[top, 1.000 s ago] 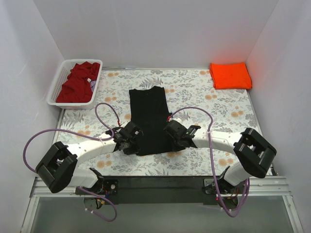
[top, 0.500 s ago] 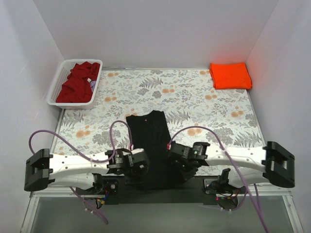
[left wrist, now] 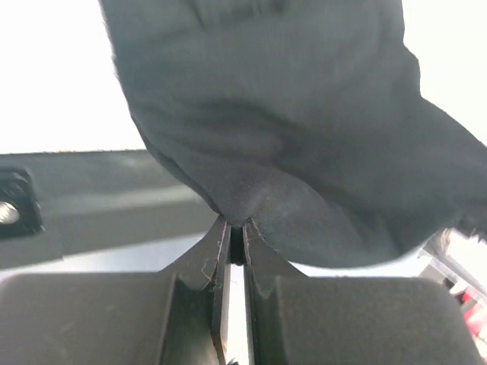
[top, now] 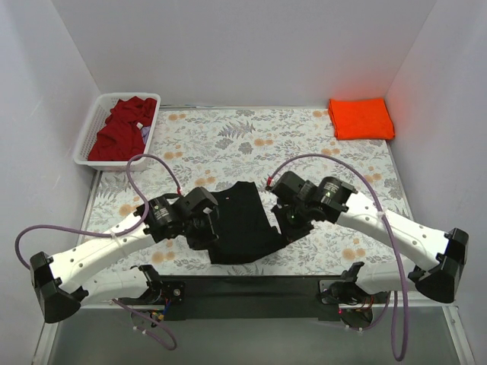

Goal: Fold and stack the t-shirts
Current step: Fold the tshirt

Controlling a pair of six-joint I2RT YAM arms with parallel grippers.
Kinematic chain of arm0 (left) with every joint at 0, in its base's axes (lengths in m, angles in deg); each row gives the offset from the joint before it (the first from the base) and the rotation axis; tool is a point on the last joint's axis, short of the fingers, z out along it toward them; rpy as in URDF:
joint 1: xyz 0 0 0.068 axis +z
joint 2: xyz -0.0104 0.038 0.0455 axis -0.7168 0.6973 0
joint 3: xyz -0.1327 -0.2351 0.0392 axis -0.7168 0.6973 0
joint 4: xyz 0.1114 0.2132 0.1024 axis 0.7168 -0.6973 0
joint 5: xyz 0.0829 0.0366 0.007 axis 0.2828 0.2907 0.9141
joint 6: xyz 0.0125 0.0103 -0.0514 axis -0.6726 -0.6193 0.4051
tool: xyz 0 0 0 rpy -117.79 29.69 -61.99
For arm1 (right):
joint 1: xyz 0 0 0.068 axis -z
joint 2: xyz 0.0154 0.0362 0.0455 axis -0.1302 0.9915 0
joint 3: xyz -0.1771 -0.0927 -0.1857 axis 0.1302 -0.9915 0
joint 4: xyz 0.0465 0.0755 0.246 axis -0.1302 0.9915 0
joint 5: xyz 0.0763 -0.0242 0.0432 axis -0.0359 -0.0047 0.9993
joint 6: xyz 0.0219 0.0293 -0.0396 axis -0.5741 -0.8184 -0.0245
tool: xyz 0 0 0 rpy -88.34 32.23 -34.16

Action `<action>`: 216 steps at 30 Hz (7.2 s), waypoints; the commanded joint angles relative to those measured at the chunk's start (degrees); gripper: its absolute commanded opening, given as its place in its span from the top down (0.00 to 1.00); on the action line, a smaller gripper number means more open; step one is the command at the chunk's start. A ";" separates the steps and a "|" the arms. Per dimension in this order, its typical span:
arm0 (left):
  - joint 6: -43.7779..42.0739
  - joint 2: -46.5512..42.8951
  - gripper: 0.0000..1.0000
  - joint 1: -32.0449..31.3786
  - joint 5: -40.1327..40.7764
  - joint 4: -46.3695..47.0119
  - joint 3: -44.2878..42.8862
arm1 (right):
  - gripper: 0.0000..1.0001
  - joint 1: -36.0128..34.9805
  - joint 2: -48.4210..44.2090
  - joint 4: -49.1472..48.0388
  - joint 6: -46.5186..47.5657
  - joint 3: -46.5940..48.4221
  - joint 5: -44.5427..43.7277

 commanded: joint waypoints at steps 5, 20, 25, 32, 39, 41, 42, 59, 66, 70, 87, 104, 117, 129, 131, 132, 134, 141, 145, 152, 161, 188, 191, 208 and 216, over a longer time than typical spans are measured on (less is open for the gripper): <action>-10.95 2.04 1.00 9.72 -2.58 4.22 -3.17 | 0.99 6.28 8.65 2.94 11.59 15.66 -0.88; -22.47 2.66 1.00 26.42 -10.13 9.85 -3.43 | 0.99 12.44 19.21 3.03 18.81 25.53 3.60; -26.33 0.03 1.00 26.25 -16.28 9.93 2.08 | 0.99 12.35 13.42 2.77 19.25 13.44 9.49; -18.73 -9.46 1.00 14.52 -20.16 10.81 13.16 | 0.99 7.45 2.79 2.06 16.54 -4.59 15.73; -0.79 -12.46 1.00 -14.06 -15.34 10.56 12.32 | 0.99 -6.36 -5.48 2.85 5.46 -7.62 24.07; -0.50 -9.84 1.00 -17.77 -12.70 9.33 7.94 | 0.99 -8.21 -5.66 3.12 5.44 -4.99 24.00; -0.76 -9.04 1.00 -17.78 -11.64 6.97 6.34 | 0.99 -8.13 -5.49 3.12 6.14 -1.66 21.21; -20.09 -2.80 1.00 20.51 -13.48 16.60 8.96 | 0.99 17.35 9.62 -0.48 24.07 6.56 18.02; -24.75 3.79 1.00 27.83 -13.74 24.95 10.63 | 0.99 25.96 12.18 -7.07 26.45 1.19 20.22; -26.07 8.53 1.00 29.41 -12.69 29.09 10.02 | 0.99 29.22 14.28 -10.76 27.50 0.30 20.48; -29.06 23.22 1.00 31.52 -2.76 42.54 9.14 | 0.97 31.69 27.12 -23.60 27.69 -0.31 15.22; -29.33 2.92 0.54 30.03 -8.54 48.58 15.54 | 0.44 31.69 2.69 -55.26 11.28 -17.35 27.82; -19.57 24.68 0.97 31.87 -8.38 72.16 17.85 | 0.46 36.42 18.67 -86.79 2.99 -25.81 41.04; -20.62 33.69 0.90 33.98 -4.08 70.15 13.98 | 0.51 44.07 33.73 -92.07 1.06 -20.61 45.97; -21.67 30.80 0.80 33.90 -4.16 67.25 12.66 | 0.50 43.99 31.70 -92.24 -0.78 -21.14 47.45; -22.55 29.39 0.77 33.89 -4.77 66.37 12.31 | 0.50 43.73 29.25 -92.24 -1.66 -21.49 47.90; -23.17 24.75 0.70 33.81 -5.65 63.91 11.69 | 0.50 43.12 26.34 -92.33 -2.81 -23.76 48.60; -22.74 8.76 0.59 26.79 -12.50 56.87 16.32 | 0.47 35.22 10.10 -92.59 -7.38 -35.18 49.31; -16.78 2.75 0.66 23.09 -15.76 58.00 24.15 | 0.44 30.73 5.15 -94.52 -8.88 -41.60 47.12; -9.48 5.46 0.83 23.17 -15.85 65.11 37.61 | 0.44 30.10 15.50 -108.14 -6.87 -51.98 47.99; -7.35 2.94 0.91 29.24 -16.56 63.90 42.37 | 0.48 38.02 33.54 -136.10 -13.70 -62.01 53.88; -33.54 -23.63 0.33 29.41 16.93 42.10 23.12 | 0.46 8.57 52.85 -143.37 -39.80 -34.59 44.83; -33.99 -22.31 0.33 29.41 16.32 42.19 22.85 | 0.47 9.01 57.26 -144.28 -42.45 -34.59 44.83; -31.80 -17.03 0.32 29.41 7.55 44.12 23.38 | 0.47 12.17 38.12 -113.69 -20.04 -28.96 41.14; -22.31 -11.86 0.41 29.32 -6.70 48.42 28.20 | 0.46 22.80 27.03 -111.32 -16.53 -32.04 41.49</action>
